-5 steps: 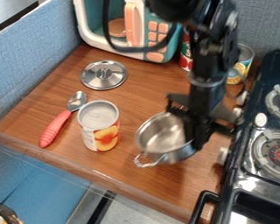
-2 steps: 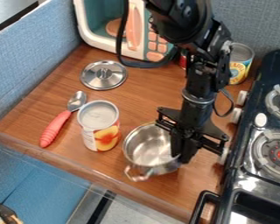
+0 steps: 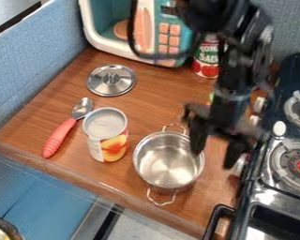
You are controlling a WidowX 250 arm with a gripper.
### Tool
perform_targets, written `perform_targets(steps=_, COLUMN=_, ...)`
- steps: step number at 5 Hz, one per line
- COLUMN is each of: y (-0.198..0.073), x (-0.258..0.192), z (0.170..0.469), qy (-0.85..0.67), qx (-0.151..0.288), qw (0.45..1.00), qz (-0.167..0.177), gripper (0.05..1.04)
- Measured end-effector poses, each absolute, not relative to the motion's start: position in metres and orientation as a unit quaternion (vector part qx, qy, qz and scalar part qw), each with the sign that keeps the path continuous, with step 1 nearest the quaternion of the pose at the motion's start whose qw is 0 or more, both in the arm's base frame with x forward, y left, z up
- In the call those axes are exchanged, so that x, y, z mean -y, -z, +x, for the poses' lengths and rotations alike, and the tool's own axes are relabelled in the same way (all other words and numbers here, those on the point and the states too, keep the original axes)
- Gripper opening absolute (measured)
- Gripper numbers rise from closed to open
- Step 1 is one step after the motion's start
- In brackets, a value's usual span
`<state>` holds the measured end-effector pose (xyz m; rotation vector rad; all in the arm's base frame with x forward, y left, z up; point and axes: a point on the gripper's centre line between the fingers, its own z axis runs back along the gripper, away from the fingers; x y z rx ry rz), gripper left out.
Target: Move the silver pot to the rigth side of can
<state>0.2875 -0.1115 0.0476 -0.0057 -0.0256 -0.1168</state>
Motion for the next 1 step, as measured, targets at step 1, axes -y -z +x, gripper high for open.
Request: perform_targets(steps=1, y=-0.0707, x=0.1125, z=0.292, qy=0.055, qx=0.05, qw=0.997, qz=-0.011, gripper=1.001)
